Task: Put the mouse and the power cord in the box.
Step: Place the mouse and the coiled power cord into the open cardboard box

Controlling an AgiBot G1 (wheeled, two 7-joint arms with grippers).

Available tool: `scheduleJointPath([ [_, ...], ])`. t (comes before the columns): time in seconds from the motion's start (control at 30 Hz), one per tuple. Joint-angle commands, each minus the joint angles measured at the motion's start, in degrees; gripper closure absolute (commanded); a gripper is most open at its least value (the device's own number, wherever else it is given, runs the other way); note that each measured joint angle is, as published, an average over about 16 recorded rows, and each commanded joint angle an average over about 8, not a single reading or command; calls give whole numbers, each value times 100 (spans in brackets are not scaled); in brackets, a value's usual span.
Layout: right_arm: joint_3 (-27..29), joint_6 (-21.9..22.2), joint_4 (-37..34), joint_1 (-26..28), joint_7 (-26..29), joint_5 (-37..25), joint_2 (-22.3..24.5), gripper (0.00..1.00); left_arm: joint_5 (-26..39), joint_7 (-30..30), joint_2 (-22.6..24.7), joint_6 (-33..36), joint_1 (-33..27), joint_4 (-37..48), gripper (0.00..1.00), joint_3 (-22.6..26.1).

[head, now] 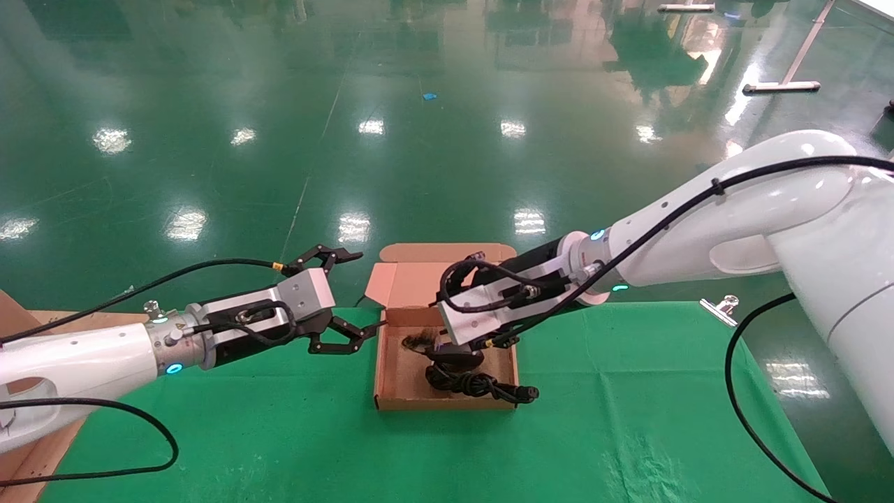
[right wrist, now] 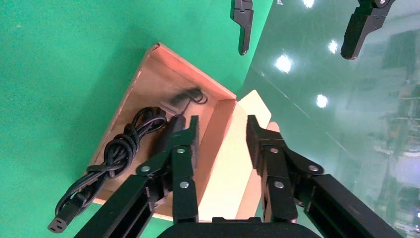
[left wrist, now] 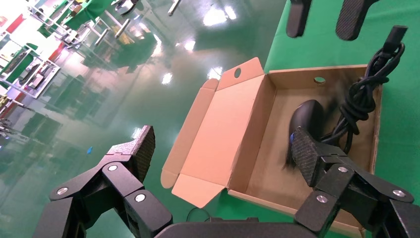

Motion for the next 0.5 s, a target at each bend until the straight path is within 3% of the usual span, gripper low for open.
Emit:
scheduleJointPath([
  [0.03, 17, -28, -27, 21, -13, -4, 3, 0, 11, -6, 10, -20, -1, -5, 0, 6],
  [0.27, 78, -100, -29, 18, 19, 46, 56, 0, 39, -89, 1, -38, 23, -82, 0, -22],
  [0.5, 322, -256, 436, -360, 462, 545, 454, 0, 56, -671, -258, 203, 249, -640, 0, -350],
])
